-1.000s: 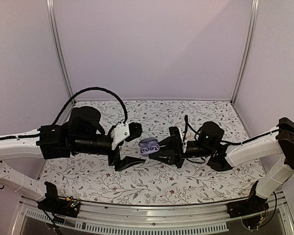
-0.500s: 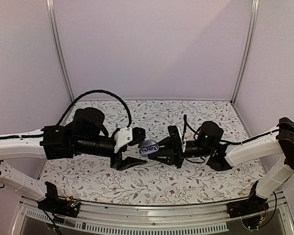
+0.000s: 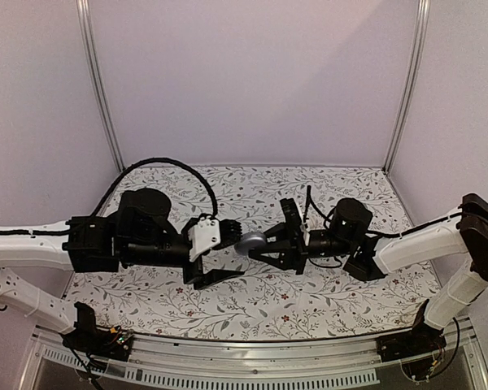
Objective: Insert the wireless bluetooth earbuds into the charging case
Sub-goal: Close the charging case with the earbuds inside, then pass from the right arm to the left
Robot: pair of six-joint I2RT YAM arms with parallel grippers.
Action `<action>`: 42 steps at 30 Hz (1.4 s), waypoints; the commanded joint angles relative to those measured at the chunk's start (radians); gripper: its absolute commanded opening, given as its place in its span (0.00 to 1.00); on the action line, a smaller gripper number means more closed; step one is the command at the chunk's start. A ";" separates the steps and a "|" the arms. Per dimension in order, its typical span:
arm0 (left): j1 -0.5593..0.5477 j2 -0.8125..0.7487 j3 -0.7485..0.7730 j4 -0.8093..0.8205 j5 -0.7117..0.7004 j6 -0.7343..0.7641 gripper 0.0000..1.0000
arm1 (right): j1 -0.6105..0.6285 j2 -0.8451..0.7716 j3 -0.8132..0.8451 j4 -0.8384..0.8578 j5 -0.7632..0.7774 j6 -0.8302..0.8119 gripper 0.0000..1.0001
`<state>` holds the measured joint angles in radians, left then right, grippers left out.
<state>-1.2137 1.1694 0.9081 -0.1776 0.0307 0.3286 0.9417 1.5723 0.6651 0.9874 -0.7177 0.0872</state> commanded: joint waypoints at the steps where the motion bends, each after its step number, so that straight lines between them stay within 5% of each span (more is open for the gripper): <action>1: -0.011 -0.105 -0.061 0.112 -0.164 -0.048 0.90 | -0.032 -0.005 0.022 0.007 0.046 0.046 0.00; 3: -0.004 -0.139 -0.087 0.158 -0.276 -0.086 0.99 | -0.040 -0.011 0.027 -0.024 0.050 0.056 0.00; 8: 0.049 -0.215 -0.150 0.269 -0.449 -0.240 1.00 | -0.059 -0.041 0.025 -0.102 0.066 0.071 0.00; 17: 0.241 -0.237 -0.145 0.105 -0.422 -0.514 1.00 | -0.135 -0.107 0.003 -0.214 0.078 0.136 0.00; 23: 0.228 -0.154 -0.115 0.058 -0.274 -0.399 1.00 | -0.183 -0.119 0.032 -0.325 0.057 0.209 0.00; 29: 0.031 -0.028 -0.108 0.131 -0.374 -0.191 1.00 | -0.183 -0.120 0.083 -0.452 0.048 0.240 0.00; 42: -0.018 0.147 -0.024 0.320 -0.389 0.047 0.95 | -0.182 -0.128 0.107 -0.427 -0.027 0.422 0.01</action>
<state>-1.2175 1.2736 0.8398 0.0555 -0.3305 0.2813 0.7628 1.4727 0.7387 0.5545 -0.7147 0.4355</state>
